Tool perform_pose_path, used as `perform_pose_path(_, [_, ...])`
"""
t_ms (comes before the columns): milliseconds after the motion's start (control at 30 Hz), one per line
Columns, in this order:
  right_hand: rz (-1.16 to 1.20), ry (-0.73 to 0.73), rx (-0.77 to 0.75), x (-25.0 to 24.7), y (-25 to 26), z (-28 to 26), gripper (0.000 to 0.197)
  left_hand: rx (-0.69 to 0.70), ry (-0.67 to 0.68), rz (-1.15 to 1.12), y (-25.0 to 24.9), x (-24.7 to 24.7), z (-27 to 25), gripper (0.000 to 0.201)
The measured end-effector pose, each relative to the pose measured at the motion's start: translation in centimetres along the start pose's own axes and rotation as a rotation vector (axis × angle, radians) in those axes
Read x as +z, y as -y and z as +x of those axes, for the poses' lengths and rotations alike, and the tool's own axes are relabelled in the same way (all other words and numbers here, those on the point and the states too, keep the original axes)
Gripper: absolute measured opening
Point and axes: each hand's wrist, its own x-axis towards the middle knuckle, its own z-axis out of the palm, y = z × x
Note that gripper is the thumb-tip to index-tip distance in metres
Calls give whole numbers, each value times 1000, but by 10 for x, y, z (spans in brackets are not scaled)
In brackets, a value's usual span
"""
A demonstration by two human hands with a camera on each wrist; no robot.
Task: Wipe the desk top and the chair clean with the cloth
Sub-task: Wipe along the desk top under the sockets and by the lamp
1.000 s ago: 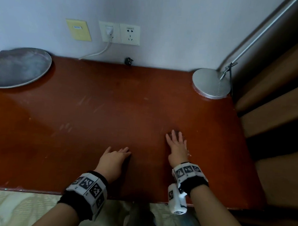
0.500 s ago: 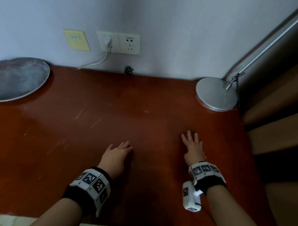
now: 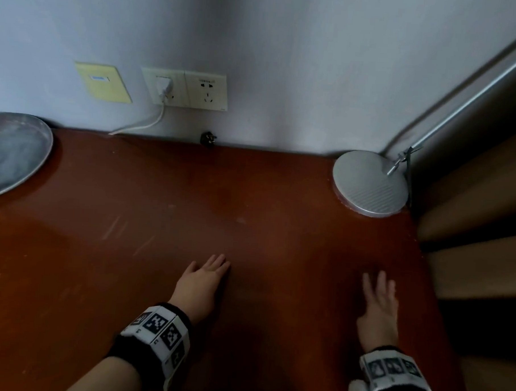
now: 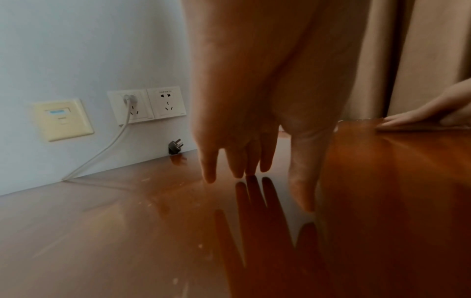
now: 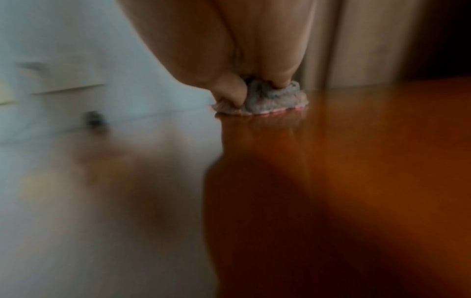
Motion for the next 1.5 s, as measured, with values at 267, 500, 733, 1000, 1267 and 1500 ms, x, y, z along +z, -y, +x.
perform_pose_path(267, [-105,152,-644,19,117,-2,100,-26,-25,-16,11,-23,28,76])
perform_pose_path(500, [-196,228,-437,-19,87,80,96,-35,-42,-13,28,-31,40,77])
perform_pose_path(733, [-168,227,-477,-2,185,76,89,-79,8,44,67,-30,40,103])
perform_pose_path(1000, [-249,331,-714,2,222,55,90,-114,-22,66,121,-41,31,104])
perform_pose_path(1267, [-76,270,-298,-15,270,109,88,-187,6,32,181,-39,12,106])
perform_pose_path(1500, [-307,404,-1009,38,330,39,87,-187,-18,16,199,-51,20,106])
